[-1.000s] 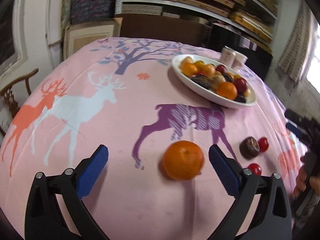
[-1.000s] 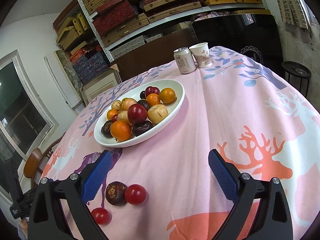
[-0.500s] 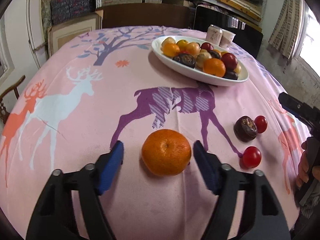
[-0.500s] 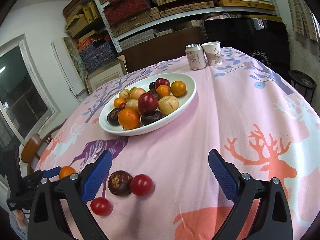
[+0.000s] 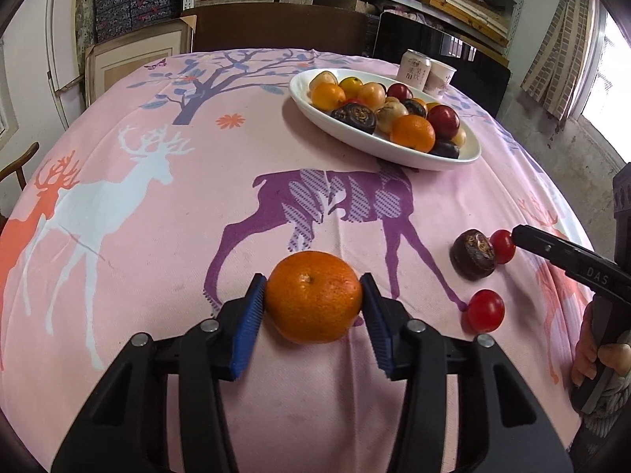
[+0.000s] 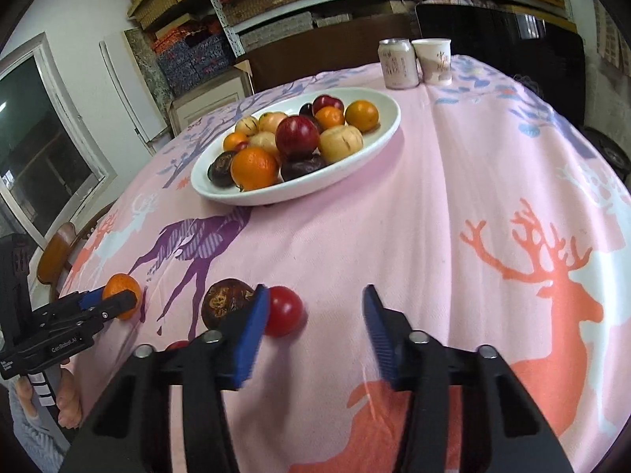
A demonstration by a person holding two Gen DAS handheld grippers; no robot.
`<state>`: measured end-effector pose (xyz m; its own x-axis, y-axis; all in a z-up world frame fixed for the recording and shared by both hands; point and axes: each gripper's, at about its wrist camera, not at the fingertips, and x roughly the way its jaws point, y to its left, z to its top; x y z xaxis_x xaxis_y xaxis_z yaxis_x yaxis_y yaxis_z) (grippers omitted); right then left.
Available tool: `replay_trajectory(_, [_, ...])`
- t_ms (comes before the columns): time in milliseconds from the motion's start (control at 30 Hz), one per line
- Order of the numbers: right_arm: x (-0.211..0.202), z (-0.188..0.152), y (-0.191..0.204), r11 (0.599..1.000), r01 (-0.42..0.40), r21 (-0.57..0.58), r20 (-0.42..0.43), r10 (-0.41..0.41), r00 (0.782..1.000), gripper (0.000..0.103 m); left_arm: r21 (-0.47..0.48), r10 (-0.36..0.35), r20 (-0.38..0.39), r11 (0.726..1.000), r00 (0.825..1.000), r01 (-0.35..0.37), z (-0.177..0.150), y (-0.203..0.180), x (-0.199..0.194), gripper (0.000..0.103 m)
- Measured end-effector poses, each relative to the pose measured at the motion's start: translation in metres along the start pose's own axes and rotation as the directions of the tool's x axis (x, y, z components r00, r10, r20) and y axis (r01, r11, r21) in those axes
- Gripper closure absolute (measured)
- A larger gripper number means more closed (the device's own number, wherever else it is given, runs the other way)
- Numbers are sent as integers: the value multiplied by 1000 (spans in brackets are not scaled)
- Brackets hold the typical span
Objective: Organize fruits
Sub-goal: 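Grasp an orange with the left gripper while the right grasps a red tomato, then carry the orange and red tomato onto the white plate and release them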
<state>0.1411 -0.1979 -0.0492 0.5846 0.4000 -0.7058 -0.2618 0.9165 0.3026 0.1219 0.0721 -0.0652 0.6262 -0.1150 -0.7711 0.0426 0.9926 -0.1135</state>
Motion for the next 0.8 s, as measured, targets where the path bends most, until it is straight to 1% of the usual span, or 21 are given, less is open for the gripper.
replay_trajectory(133, [4, -3, 20, 995, 6, -101, -16, -7, 1000, 54, -2, -3, -1, 1000, 1000, 3, 0, 0, 0, 55])
replay_trajectory(267, [10, -3, 22, 992, -2, -122, -52, -5, 999, 55, 8, -11, -21, 1000, 1000, 11, 0, -2, 3, 55])
replay_trajectory(300, [11, -3, 22, 992, -14, -122, -60, 6, 998, 59, 9, -11, -23, 1000, 1000, 12, 0, -2, 4, 55])
replay_trajectory(333, [11, -3, 22, 992, -24, -121, -60, 16, 998, 61, 8, -12, -23, 1000, 1000, 12, 0, -2, 4, 55])
replay_trajectory(400, [13, -3, 20, 993, -38, -109, -71, 31, 997, 70, 5, -15, -25, 1000, 1000, 15, 0, -3, 5, 54])
replay_trajectory(433, [15, -3, 19, 994, -47, -99, -80, 39, 996, 72, 5, -16, -26, 1000, 1000, 16, 0, -2, 5, 54])
replay_trajectory(500, [15, -3, 14, 995, -73, -71, -83, 67, 994, 72, 3, -20, -27, 1000, 999, 20, 0, -3, 6, 55])
replay_trajectory(600, [14, -2, 13, 995, -83, -58, -76, 78, 994, 73, -9, -32, -23, 999, 999, 32, 1, 0, 5, 55])
replay_trajectory(700, [8, -1, 5, 995, -95, -15, -41, 94, 995, 73, -26, -32, -17, 999, 999, 32, 1, 3, 4, 56])
replay_trajectory(800, [4, 0, -3, 995, -97, 25, -13, 98, 995, 73, -52, -27, 5, 998, 1000, 27, 1, 8, -1, 56])
